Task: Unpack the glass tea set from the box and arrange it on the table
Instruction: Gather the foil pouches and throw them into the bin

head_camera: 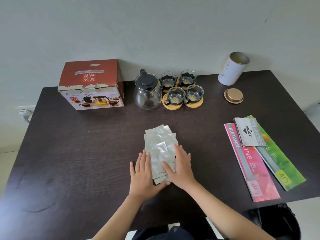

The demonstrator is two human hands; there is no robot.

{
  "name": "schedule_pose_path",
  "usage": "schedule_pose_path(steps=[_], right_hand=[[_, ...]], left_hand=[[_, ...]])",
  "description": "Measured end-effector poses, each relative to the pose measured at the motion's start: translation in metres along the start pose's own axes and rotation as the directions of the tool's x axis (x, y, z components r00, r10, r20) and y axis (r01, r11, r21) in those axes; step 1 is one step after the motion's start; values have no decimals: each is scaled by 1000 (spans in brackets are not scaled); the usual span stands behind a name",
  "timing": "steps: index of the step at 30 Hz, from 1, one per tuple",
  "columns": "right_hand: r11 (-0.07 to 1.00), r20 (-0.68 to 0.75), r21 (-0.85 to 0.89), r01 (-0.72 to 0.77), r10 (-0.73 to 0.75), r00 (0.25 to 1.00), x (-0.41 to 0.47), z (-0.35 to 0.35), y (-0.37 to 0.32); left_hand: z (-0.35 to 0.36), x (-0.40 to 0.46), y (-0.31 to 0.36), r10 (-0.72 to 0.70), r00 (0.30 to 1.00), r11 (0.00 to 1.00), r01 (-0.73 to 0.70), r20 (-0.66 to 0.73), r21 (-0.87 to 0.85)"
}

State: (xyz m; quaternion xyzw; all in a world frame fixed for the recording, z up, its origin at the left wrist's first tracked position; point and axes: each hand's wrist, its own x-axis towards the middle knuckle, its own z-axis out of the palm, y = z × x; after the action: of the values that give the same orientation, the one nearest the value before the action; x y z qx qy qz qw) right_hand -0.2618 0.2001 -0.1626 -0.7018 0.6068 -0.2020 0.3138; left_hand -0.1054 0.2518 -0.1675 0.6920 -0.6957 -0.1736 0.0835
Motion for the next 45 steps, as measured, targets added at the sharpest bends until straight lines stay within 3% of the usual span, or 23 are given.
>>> schedule_pose_path(steps=[5,7,9,13,20,26,31,34,41,45], right_hand=[[999,-259,26,-33,38,965,26,-18,-1],[998,-178,-59,-16,5,984,55,-24,-10],[985,-7,-167,40,-42,999,84,-24,-22],[919,321,-343,196,-81,944,122,-15,-40],[880,248,-407,245,-152,957,94,-13,-34],[940,190,-304,154,-99,977,39,-15,-14],[947,0,-299,-115,120,993,21,-25,-9],[924,83,-354,-143,183,980,16,-27,-15],[917,192,-239,-320,368,910,13,-17,-38],[921,185,-261,-288,341,922,7,-11,-45]], left_hand=[[1,-1,1,-35,999,999,35,-28,-14],[2,-1,0,-42,999,999,41,-30,-12],[3,0,0,-47,998,999,47,-30,-7],[3,1,1,-61,998,998,61,-22,-6],[2,0,1,-80,997,997,80,-17,-8],[2,1,2,-80,997,996,80,-6,-34],[-1,2,1,-66,996,998,66,52,15],[-1,2,0,-50,994,997,44,98,63],[-8,4,3,-65,983,994,48,172,101],[-13,4,1,-73,991,992,84,115,-95]])
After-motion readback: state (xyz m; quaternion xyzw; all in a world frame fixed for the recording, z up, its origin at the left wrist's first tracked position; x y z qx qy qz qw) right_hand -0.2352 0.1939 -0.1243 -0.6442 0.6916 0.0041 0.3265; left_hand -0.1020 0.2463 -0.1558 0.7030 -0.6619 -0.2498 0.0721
